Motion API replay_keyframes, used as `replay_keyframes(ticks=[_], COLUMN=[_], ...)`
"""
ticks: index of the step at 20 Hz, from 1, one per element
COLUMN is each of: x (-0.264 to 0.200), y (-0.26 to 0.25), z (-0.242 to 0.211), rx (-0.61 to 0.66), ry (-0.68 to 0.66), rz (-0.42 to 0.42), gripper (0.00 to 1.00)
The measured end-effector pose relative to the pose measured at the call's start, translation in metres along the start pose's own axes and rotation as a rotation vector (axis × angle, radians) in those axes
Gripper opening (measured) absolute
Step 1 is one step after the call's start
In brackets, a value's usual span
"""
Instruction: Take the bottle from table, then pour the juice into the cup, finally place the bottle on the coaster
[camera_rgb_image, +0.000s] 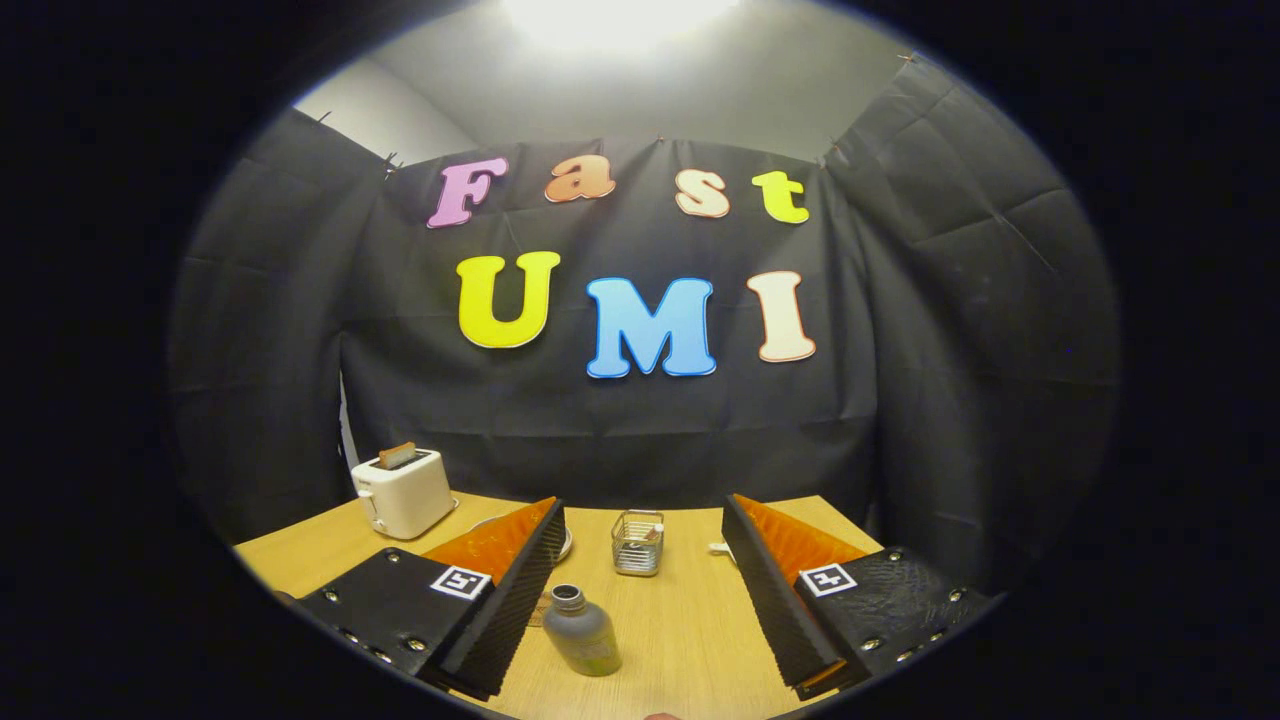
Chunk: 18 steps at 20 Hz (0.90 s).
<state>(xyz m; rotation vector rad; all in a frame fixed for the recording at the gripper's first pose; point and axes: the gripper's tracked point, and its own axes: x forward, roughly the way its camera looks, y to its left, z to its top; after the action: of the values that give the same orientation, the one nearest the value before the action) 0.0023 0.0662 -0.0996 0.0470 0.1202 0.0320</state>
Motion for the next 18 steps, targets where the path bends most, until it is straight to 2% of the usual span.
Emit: replay_keyframes(ticks=[9,18], x=[0.014,0.041], y=[0.038,0.046], z=[-0.068,-0.147], rx=[0.003,-0.029], ry=[0.019,0.076], rz=[0.065,0.024], gripper=[0.97,0.97])
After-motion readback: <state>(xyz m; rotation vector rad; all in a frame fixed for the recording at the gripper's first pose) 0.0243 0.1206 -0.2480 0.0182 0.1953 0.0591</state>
